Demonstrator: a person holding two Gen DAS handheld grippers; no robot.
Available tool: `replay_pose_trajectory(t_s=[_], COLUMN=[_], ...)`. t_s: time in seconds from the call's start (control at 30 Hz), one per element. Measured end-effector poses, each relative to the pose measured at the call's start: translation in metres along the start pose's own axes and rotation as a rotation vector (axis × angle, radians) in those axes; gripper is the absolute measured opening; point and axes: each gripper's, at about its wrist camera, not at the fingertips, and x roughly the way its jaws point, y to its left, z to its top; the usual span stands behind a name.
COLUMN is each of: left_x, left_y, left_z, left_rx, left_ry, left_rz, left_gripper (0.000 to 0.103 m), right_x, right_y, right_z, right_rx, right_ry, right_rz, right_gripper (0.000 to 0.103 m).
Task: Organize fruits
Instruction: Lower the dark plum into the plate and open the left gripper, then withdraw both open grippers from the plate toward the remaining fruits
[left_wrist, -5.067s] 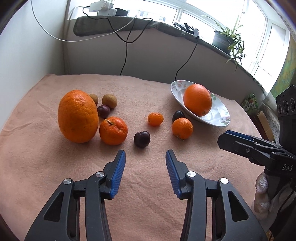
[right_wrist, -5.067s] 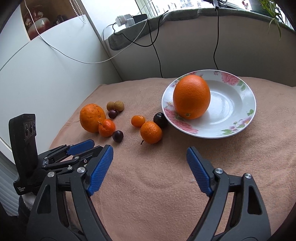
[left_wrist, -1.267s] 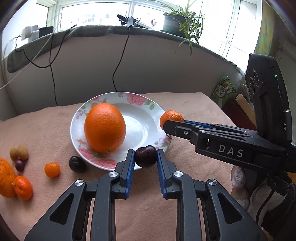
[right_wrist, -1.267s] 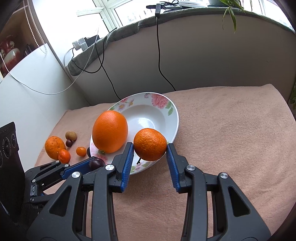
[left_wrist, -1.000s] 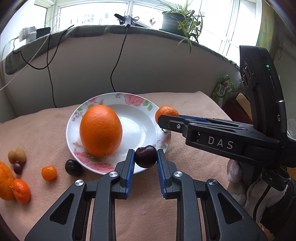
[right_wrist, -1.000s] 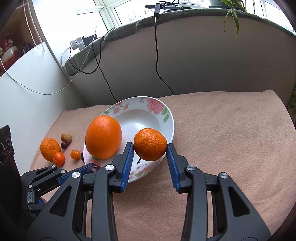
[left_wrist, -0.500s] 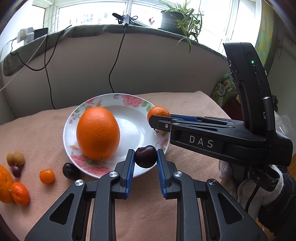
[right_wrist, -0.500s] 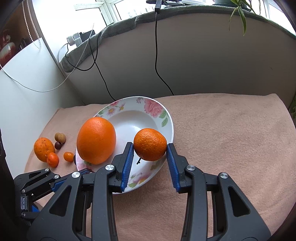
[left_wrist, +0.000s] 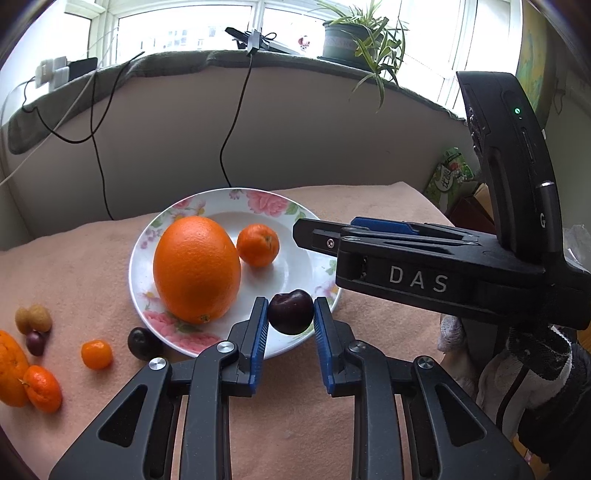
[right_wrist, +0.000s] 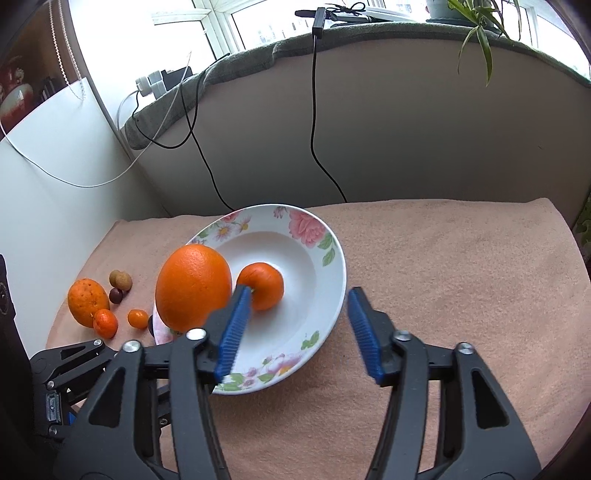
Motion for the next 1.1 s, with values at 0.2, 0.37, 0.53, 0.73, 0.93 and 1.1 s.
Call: replay_pose_trajectory(t_s=[0.2, 0.37, 0.53, 0.73, 0.93, 1.1], left_x=[-0.006, -0.011, -0.014, -0.021, -0.029, -0.038], left_y=[0.001, 0.002, 0.001, 0.002, 0.006, 0.010], left_z=[0.001, 0.001, -0.001, -0.002, -0.004, -0.005], left_rx=[-0.002, -0.005, -0.007, -0.012, -0.008, -0.014], left_ry=[-0.020, -0.039, -0.042, -0.060, -0.075, -0.092], left_rz=[0.011, 0.024, 0.048, 0.075, 0.089, 0.096], left_gripper=[0.056, 0.075, 0.076, 0.076, 0.076, 0.076], right_x=[-0.005, -0.010, -0.015, -0.020, -0.027, -0.035], right_y=[0.003, 0.005, 0.010, 0.015, 0.021, 0.028], right_z=[0.002, 0.002, 0.002, 0.002, 0.000, -0.002], right_rx=[-0.009, -0.010, -0.020, -0.024, -0.022, -0.021], right_ry=[-0.015, -0.027, -0.036, -0.040, -0.048, -0.059], right_rz=[-0.011, -0.026, -0.031, -0.028, -0.026, -0.018], right_gripper=[0.083, 0.093, 0.093, 0.093, 0.093, 0.093])
